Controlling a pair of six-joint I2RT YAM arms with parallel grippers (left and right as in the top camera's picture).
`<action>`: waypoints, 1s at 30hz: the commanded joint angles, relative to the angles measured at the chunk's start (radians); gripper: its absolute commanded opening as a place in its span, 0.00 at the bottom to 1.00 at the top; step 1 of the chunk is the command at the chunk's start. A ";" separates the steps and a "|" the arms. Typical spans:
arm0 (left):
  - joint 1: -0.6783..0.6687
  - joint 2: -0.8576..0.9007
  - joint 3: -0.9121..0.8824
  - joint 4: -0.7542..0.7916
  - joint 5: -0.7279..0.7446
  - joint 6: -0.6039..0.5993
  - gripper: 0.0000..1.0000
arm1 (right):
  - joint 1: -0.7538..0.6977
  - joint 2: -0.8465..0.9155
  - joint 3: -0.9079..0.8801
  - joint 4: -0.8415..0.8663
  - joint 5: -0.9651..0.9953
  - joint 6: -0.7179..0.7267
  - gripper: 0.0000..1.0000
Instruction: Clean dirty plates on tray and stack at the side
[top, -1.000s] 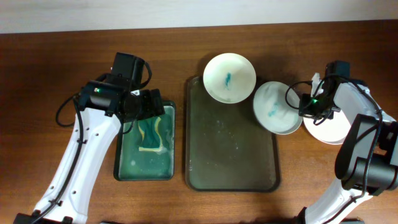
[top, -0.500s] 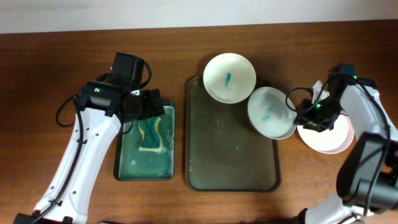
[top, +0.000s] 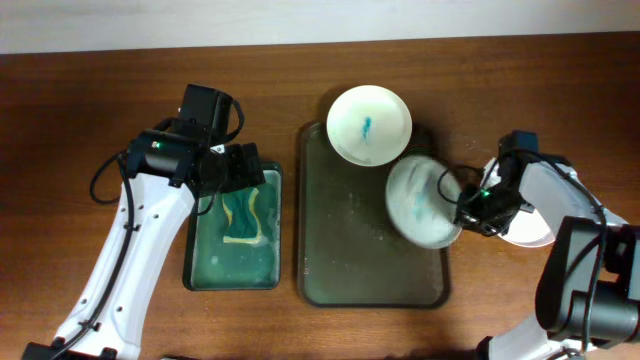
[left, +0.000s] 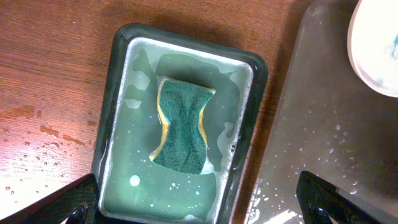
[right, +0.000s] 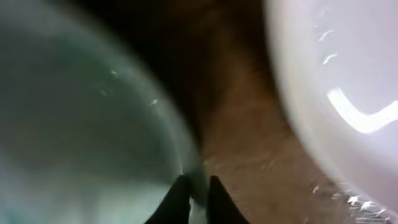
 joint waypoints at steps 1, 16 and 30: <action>0.002 -0.005 0.010 -0.001 0.003 0.006 0.99 | 0.131 -0.007 -0.006 -0.029 -0.021 -0.063 0.04; 0.002 -0.005 0.010 -0.001 0.003 0.006 0.99 | 0.327 -0.047 0.002 0.085 -0.013 -0.145 0.42; 0.001 0.051 -0.195 0.169 0.012 0.163 0.64 | 0.314 -0.082 -0.047 -0.203 -0.080 -0.098 0.43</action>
